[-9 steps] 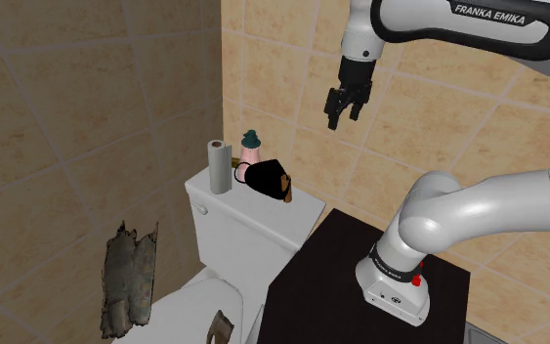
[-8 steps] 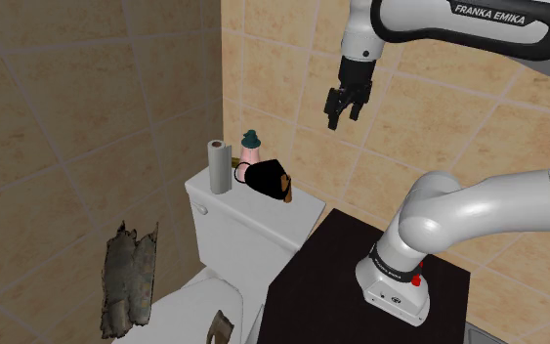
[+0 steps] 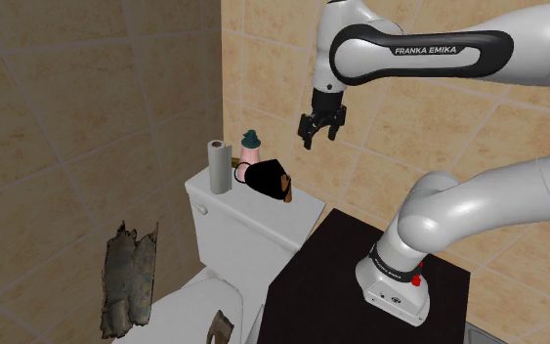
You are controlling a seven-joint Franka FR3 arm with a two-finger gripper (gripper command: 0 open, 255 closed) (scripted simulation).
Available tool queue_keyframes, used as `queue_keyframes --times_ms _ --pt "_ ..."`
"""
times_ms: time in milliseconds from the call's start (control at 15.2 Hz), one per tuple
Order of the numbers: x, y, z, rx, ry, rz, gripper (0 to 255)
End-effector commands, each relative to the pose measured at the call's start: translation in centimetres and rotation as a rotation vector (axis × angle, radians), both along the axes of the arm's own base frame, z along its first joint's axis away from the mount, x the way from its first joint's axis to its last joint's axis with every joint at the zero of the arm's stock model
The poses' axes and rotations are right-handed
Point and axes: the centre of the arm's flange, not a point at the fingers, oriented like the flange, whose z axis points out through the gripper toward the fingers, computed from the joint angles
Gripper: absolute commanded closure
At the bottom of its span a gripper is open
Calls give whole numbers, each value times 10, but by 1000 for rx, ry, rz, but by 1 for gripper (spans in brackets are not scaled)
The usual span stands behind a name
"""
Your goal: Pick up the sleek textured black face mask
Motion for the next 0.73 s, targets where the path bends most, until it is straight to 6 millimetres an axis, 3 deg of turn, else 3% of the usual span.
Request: queue_keyframes --times_ms 0,660 --pt "13 -1 -22 -9 -1 -36 0" --pt "81 -5 -138 -53 7 -206 0"
